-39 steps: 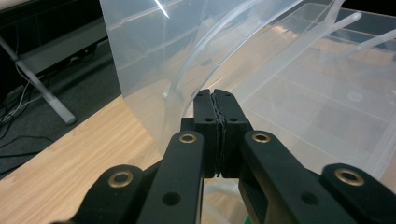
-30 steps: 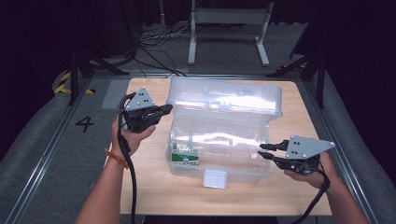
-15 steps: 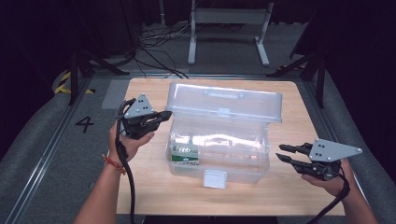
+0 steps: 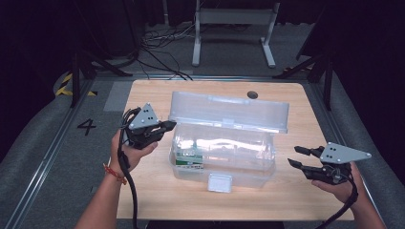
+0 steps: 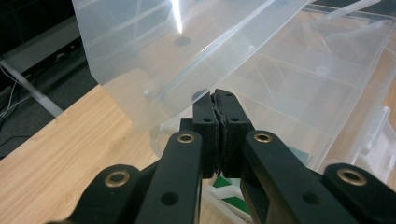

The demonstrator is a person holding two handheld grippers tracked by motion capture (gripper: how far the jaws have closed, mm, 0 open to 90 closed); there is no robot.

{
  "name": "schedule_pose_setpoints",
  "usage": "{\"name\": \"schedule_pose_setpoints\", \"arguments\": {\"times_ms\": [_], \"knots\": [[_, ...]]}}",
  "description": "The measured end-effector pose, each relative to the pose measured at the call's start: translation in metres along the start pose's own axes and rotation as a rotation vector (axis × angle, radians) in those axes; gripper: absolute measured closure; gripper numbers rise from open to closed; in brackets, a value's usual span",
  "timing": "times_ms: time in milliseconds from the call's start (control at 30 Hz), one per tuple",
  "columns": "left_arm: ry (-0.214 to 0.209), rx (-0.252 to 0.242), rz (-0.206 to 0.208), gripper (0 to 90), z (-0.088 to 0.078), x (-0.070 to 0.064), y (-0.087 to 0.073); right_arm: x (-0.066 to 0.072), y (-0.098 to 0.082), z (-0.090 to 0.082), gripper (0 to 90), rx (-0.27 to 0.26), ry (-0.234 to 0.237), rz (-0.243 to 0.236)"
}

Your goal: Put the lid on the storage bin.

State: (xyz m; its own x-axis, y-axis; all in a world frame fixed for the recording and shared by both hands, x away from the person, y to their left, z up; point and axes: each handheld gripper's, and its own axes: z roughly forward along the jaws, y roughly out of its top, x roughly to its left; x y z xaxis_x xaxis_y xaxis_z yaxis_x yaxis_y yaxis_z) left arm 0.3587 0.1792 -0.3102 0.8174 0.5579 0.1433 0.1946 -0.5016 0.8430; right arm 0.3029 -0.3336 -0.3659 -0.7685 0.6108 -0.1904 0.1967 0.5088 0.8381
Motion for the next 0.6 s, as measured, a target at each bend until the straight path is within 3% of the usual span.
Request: {"name": "schedule_pose_setpoints", "arguments": {"times_ms": [433, 600], "knots": [[-0.032, -0.006, -0.002, 88.1, 0.003, -0.008, -0.015, -0.004, -0.019, 0.006, 50.4, 0.012, 0.0, 0.046], [-0.047, -0.001, 0.0, 88.3, 0.003, -0.011, -0.021, -0.005, -0.023, 0.008, 49.5, 0.007, 0.022, 0.056]]}}
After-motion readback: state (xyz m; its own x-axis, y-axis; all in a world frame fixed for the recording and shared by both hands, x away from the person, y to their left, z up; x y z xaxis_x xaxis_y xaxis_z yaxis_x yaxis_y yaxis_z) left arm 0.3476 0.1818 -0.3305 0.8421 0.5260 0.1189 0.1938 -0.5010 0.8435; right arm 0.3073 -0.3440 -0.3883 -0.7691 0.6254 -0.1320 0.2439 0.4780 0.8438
